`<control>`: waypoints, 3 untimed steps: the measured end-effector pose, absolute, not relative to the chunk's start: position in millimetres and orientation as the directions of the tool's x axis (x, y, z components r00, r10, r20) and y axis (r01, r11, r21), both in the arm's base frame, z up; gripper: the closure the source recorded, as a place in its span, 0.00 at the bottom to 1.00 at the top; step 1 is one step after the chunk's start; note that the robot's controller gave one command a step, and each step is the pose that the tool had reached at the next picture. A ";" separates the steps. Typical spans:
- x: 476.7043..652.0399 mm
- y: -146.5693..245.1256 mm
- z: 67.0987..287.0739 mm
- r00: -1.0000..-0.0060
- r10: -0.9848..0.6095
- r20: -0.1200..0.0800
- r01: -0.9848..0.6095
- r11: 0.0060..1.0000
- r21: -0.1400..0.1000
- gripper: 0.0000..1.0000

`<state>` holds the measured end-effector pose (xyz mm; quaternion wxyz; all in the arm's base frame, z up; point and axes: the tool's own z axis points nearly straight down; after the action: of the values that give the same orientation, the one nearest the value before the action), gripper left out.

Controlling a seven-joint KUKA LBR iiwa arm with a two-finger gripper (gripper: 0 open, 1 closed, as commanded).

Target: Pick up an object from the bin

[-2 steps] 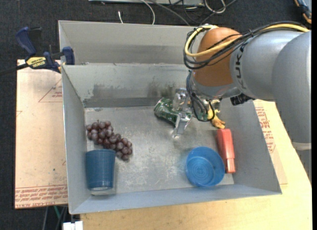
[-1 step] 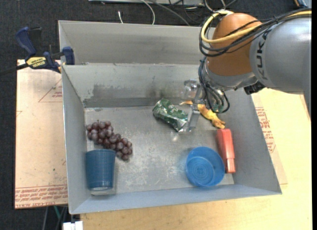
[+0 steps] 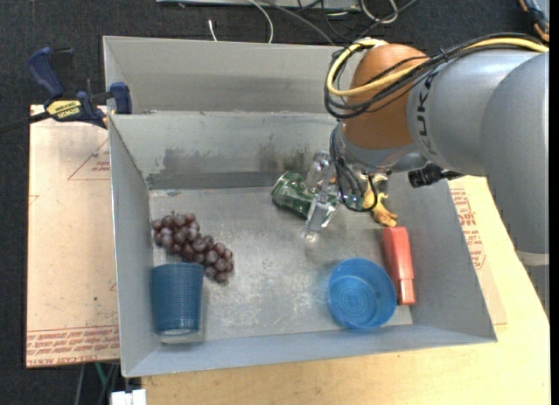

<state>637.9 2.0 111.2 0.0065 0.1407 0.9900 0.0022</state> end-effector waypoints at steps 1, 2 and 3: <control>639.7 34.9 77.7 -0.958 0.284 -0.036 0.283 0.959 0.014 0.00; 654.2 17.3 80.8 -0.911 0.410 -0.033 0.410 0.912 0.026 1.00; 654.3 17.4 81.0 -0.911 0.410 -0.033 0.409 0.912 0.026 1.00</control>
Offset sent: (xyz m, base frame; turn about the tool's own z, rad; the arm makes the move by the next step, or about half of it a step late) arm 0.0096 0.0095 -0.0412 0.1462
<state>654.3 17.4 81.0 0.0190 0.2096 0.9776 0.0092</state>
